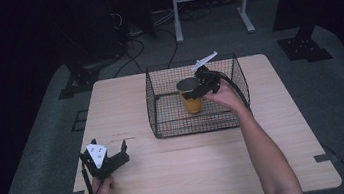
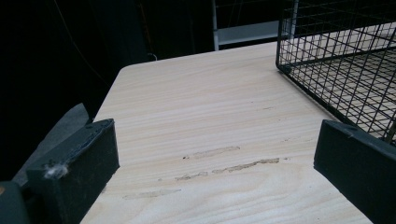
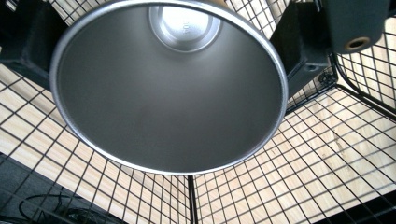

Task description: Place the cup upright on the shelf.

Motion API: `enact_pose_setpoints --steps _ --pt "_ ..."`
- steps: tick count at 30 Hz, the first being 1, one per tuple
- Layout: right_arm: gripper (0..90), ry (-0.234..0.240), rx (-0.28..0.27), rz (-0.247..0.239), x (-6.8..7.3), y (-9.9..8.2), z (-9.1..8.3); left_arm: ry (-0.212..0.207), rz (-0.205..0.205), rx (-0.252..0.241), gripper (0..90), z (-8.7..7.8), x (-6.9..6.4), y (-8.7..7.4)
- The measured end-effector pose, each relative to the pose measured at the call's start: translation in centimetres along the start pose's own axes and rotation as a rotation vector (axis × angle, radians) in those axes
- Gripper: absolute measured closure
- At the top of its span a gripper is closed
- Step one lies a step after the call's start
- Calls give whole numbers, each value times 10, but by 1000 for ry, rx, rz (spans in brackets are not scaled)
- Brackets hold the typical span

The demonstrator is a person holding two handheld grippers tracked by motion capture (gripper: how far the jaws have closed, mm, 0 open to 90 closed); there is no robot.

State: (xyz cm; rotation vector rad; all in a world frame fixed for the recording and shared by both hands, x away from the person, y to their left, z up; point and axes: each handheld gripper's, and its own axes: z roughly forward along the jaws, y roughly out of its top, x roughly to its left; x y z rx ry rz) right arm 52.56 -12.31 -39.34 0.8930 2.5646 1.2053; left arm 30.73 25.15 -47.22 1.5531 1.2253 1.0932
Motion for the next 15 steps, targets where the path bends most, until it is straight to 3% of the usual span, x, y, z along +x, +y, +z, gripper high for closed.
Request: enact_pose_setpoints --steps 15 --pt "121 3 15 -8 -2 -3 1 -1 2 0 0 0 0 0"
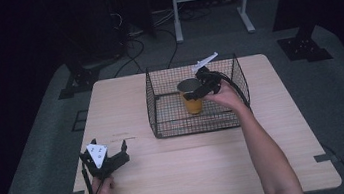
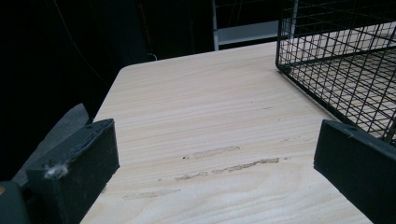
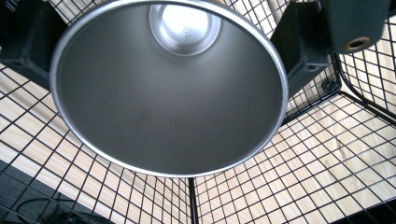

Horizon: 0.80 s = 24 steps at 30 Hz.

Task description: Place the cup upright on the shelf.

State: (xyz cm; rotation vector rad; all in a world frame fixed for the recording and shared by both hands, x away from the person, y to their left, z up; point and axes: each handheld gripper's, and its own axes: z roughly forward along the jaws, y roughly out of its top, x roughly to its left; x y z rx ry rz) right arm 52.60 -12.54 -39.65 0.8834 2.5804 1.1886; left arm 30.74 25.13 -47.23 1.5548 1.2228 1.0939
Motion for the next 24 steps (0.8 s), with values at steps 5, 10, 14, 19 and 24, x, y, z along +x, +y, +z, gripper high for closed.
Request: enact_pose_setpoints --steps 5,10,14,19,24 --pt "120 -1 2 -4 0 0 0 0 0 0 0 0 0 0" --pt "118 -6 7 -17 2 0 0 -1 1 -1 0 0 0 0" --pt "117 -6 8 -16 2 -1 -1 0 1 -1 0 0 0 0" --pt "117 -7 11 -21 3 -2 -2 0 2 -1 0 0 0 0" --pt "102 -17 29 -35 4 -4 -2 0 3 -1 0 0 0 0"
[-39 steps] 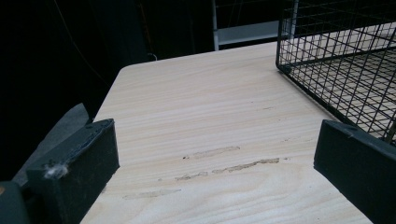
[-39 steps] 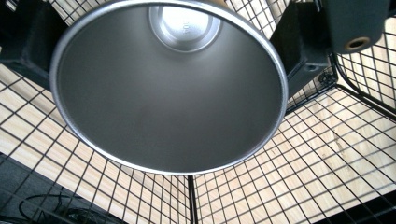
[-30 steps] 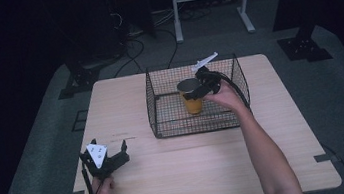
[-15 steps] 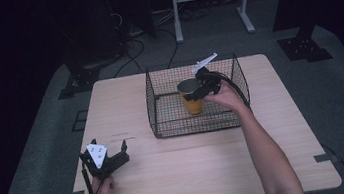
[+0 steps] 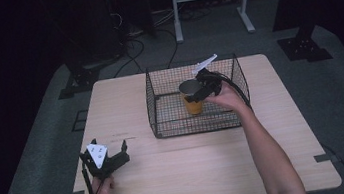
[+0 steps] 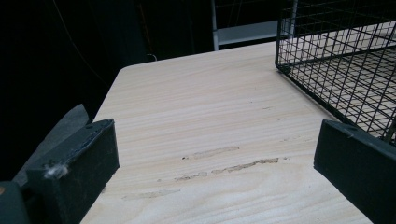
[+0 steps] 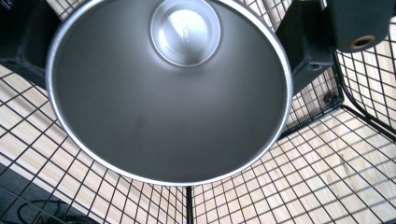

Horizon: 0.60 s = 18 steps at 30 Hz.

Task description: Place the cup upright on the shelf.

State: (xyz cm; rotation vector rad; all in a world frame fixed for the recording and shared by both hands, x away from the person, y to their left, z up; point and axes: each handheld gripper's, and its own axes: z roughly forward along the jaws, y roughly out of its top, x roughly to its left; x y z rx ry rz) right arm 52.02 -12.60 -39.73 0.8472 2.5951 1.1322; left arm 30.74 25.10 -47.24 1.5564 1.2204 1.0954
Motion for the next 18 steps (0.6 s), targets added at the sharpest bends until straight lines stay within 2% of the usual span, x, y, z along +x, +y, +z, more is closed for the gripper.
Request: enact_pose_setpoints --steps 5,10,14,18 --pt "89 -4 -2 5 0 -3 -1 0 1 0 0 0 0 0" --pt "77 -15 17 -13 2 -3 0 2 2 1 0 0 0 0" --pt "26 -26 21 -15 3 -3 0 2 2 1 0 0 0 0" --pt "20 -28 14 -11 4 -3 -2 2 2 1 0 0 0 0"
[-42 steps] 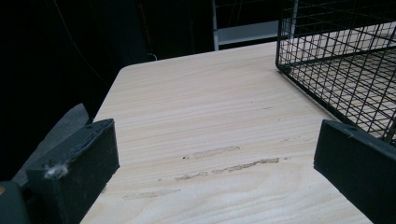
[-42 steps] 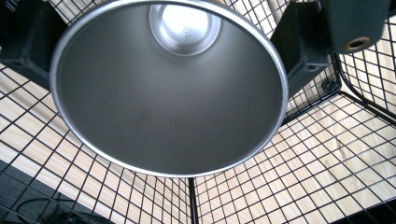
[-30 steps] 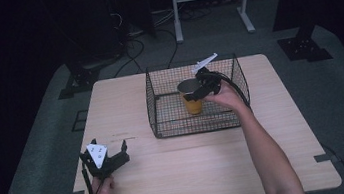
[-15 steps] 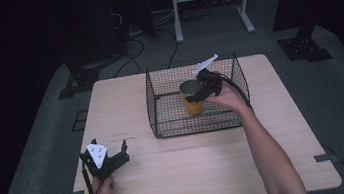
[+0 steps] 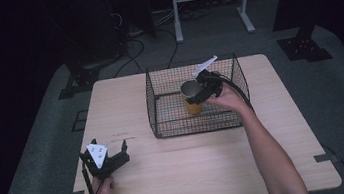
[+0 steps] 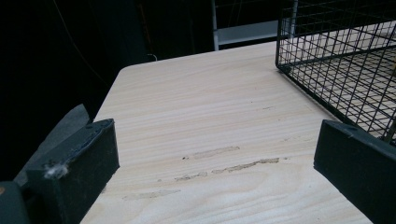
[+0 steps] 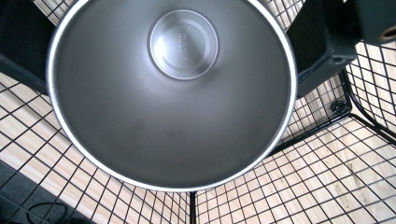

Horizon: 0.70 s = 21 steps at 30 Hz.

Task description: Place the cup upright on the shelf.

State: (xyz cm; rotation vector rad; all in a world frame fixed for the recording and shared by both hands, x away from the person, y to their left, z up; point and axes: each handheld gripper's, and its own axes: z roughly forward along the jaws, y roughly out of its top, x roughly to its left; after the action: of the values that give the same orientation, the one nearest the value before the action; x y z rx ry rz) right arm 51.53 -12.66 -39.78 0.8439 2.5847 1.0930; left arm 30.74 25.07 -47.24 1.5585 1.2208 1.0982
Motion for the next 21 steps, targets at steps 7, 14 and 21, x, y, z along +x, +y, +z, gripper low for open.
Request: enact_pose_setpoints --steps 7,14,21 --pt "12 -9 -18 2 1 1 -6 0 0 -1 0 0 0 0" --pt "12 -13 -26 0 0 1 -9 1 1 0 0 0 0 0" --pt "12 -10 -47 5 1 3 -12 1 2 0 0 0 0 0"
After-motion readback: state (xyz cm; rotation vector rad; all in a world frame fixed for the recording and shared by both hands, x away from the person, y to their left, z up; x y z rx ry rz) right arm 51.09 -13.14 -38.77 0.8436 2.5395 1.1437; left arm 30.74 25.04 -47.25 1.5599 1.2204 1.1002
